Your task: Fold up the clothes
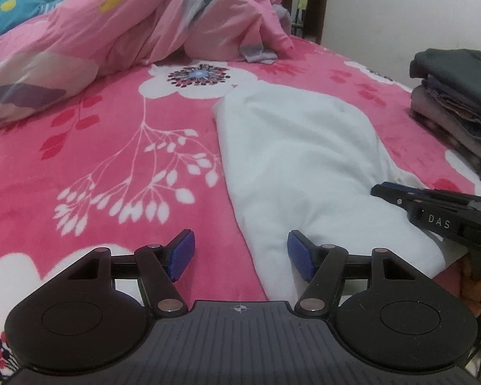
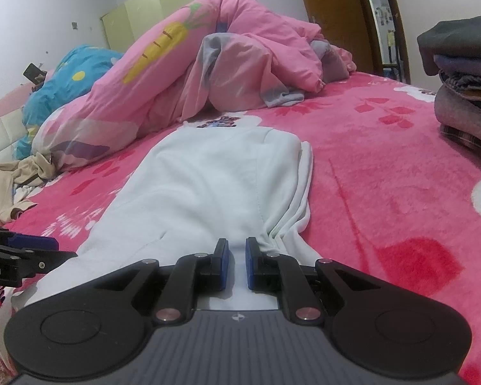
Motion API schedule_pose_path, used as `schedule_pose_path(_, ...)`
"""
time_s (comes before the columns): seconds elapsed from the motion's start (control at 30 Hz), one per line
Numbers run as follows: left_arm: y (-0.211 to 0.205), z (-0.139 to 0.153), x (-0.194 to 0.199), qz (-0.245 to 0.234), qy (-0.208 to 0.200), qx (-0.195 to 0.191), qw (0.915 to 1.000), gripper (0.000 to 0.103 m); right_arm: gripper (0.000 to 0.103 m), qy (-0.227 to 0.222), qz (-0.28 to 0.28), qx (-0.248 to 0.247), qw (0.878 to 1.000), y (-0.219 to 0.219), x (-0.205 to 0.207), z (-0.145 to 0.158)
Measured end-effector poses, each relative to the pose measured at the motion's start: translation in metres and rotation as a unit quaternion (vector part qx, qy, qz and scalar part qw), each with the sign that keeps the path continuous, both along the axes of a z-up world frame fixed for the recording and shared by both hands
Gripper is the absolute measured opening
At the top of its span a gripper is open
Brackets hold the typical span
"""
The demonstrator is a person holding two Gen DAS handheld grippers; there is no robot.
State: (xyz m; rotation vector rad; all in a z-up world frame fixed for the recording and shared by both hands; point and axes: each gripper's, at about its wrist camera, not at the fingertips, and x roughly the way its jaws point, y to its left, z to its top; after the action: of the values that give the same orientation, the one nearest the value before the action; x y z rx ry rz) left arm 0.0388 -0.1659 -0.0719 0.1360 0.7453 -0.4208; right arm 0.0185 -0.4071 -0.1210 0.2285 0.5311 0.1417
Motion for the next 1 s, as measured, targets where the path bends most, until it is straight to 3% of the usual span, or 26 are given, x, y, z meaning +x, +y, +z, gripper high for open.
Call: schedule_pose_path(1.0,-0.0090,-0.0007,-0.0011,0.013,0.001,0.025,0.9996,0.070,0.011,-0.002,0.001,0.005,1.000,-0.0029,-0.0001,-0.0008)
